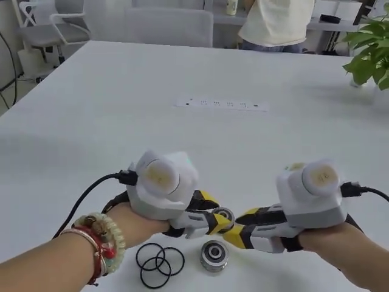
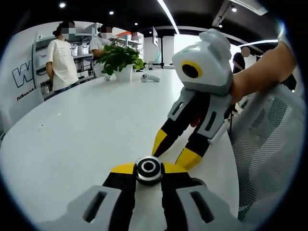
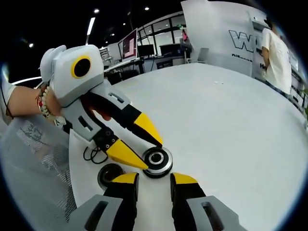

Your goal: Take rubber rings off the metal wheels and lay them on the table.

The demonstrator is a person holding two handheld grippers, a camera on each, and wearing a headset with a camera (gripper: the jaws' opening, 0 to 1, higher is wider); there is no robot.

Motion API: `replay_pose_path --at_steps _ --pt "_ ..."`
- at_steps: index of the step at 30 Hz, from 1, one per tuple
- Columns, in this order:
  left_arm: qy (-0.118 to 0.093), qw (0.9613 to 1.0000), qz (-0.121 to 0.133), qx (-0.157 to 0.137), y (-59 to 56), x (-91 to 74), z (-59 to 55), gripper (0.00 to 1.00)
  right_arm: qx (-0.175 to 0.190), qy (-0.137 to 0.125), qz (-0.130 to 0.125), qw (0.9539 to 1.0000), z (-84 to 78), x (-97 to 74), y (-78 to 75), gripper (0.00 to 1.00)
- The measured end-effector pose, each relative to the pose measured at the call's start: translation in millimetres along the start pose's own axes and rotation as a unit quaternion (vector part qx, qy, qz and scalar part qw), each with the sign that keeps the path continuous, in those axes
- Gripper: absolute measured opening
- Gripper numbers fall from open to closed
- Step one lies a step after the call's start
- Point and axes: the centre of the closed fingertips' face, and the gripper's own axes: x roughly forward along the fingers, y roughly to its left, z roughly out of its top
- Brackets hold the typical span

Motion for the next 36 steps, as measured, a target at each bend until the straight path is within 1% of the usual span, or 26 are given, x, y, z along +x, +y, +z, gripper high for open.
replay_pose_path --at_steps 2,3,5,7,9,11,12,13,14,15,17,20,24,26,27,29,34,36 --pt "0.004 1.0 0.0 0.004 -1.6 1.8 -2.2 0.14 -0.001 0.001 -0.001 1.0 -0.3 0.5 -0.2 0.23" --pt "0.001 1.0 0.003 0.003 -1.5 1.8 -1.2 0.13 -0.004 0.001 -0.001 1.0 -0.6 0.7 -0.4 0.23" --pt "0.003 1.0 0.001 0.006 -3.1 2.5 -0.6 0.11 -0.007 0.002 -0.002 1.0 -0.9 1.0 -0.8 0.21" --pt "0.003 1.0 0.008 0.004 -1.7 3.3 0.1 0.1 -0.005 0.0 -0.002 1.0 -0.7 1.0 -1.0 0.21" --pt "0.003 0.9999 0.009 0.004 -1.2 2.6 -0.4 0.09 -0.006 0.0 -0.003 1.0 -0.7 1.0 -1.7 0.2" --pt "0.002 1.0 0.009 0.0 -0.9 2.4 -0.7 0.09 -0.005 0.001 -0.005 1.0 -1.3 1.1 -2.9 0.2" --pt "0.001 0.9999 0.009 -0.004 -1.1 2.2 -0.7 0.09 -0.007 -0.001 -0.006 1.0 -1.0 1.2 -3.2 0.19" --pt "0.0 0.9998 0.011 -0.017 -0.1 2.1 -1.3 0.09 -0.009 -0.001 -0.008 0.9999 -1.2 1.2 -4.0 0.18" --pt "0.0 0.9998 0.011 -0.019 0.5 1.8 -1.5 0.07 -0.01 -0.001 -0.01 0.9999 -1.2 1.1 -4.6 0.18" --pt "-0.002 0.9999 0.009 -0.013 0.3 1.8 -0.6 0.07 -0.01 -0.002 -0.01 0.9999 -0.9 1.1 -4.7 0.18" --pt "-0.001 0.9999 0.009 -0.011 -1.0 1.0 -0.7 0.07 -0.003 -0.006 -0.007 1.0 0.3 1.3 -3.7 0.17" --pt "0.0 1.0 0.009 -0.003 -2.1 0.8 -0.6 0.07 -0.007 -0.007 -0.006 0.9999 0.3 1.3 -3.7 0.17" --pt "0.0 1.0 0.007 -0.006 -1.7 -0.1 -1.6 0.07 -0.019 -0.007 -0.004 0.9998 0.4 0.6 -3.3 0.16" --pt "0.001 1.0 0.007 -0.004 -1.6 -0.2 -2.1 0.07 -0.032 -0.003 -0.006 0.9995 -1.2 -0.6 -3.8 0.12" --pt "0.001 1.0 0.007 -0.004 -1.1 -0.5 -2.4 0.07 -0.042 -0.002 -0.005 0.9991 -1.9 -0.8 -3.3 0.07" --pt "0.001 1.0 0.007 -0.005 -1.2 -0.5 -2.6 0.07 -0.037 -0.002 -0.008 0.9993 -2.4 -0.5 -4.8 0.02" --pt "0.003 0.9999 0.011 -0.008 -0.4 0.1 -3.3 0.07 -0.046 0.0 -0.012 0.9989 -1.8 -0.1 -5.4 0.01" --pt "0.003 0.9999 0.011 -0.01 -0.3 -0.2 -3.6 0.07 -0.041 0.001 -0.018 0.999 -1.6 0.1 -6.8 0.0"
